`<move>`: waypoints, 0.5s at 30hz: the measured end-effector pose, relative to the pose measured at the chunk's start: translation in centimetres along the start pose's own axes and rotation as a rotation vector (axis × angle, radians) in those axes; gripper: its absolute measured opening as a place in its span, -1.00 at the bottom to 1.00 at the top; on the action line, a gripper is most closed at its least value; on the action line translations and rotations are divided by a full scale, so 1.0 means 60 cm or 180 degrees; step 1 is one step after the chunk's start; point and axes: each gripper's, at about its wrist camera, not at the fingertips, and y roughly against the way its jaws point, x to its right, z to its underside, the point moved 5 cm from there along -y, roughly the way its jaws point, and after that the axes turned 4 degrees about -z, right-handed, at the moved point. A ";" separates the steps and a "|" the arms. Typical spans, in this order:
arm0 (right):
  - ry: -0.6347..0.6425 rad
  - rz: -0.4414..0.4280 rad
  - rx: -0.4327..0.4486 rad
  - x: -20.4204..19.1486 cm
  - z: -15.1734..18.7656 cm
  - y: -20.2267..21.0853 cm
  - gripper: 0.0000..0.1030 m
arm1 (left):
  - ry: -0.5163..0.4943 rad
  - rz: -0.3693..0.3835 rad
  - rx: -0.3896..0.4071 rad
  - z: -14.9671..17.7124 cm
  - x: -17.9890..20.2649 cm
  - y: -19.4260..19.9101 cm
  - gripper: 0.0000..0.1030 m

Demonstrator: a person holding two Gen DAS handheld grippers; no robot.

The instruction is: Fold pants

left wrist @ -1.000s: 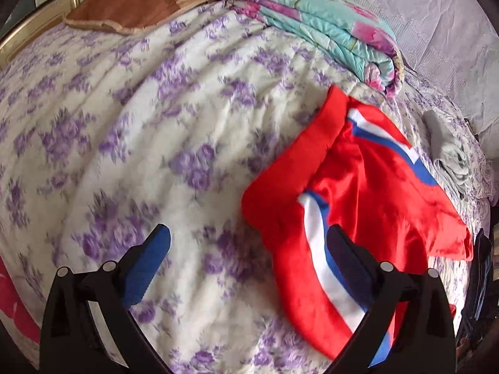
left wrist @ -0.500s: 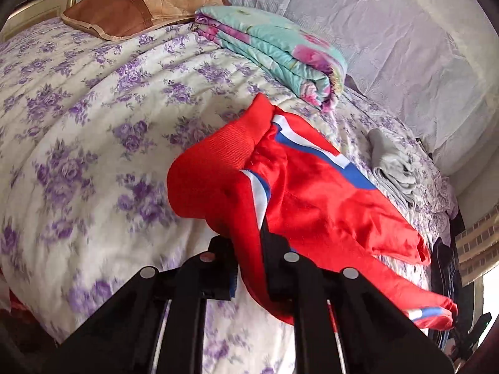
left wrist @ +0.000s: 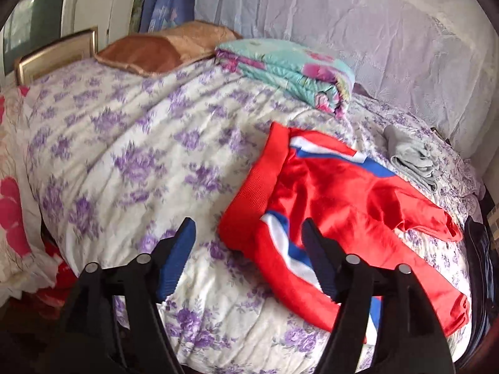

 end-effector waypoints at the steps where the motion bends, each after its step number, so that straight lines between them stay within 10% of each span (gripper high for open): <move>1: 0.0059 -0.0102 -0.0021 -0.017 -0.004 -0.008 0.13 | -0.0077 0.0027 0.0053 -0.008 0.014 0.003 0.54; 7: -0.0097 0.0090 -0.0907 -0.010 0.078 -0.134 0.28 | -0.0492 -0.0201 -0.0468 0.050 0.063 -0.117 0.57; 9: 0.0063 0.0079 -0.0740 -0.015 0.082 -0.128 0.29 | -0.0387 -0.0185 -0.0556 0.072 0.038 -0.155 0.85; 15: 0.0264 -0.0156 -0.0614 -0.082 -0.003 -0.104 0.30 | -0.0144 0.0171 -0.0425 0.015 0.030 -0.101 0.81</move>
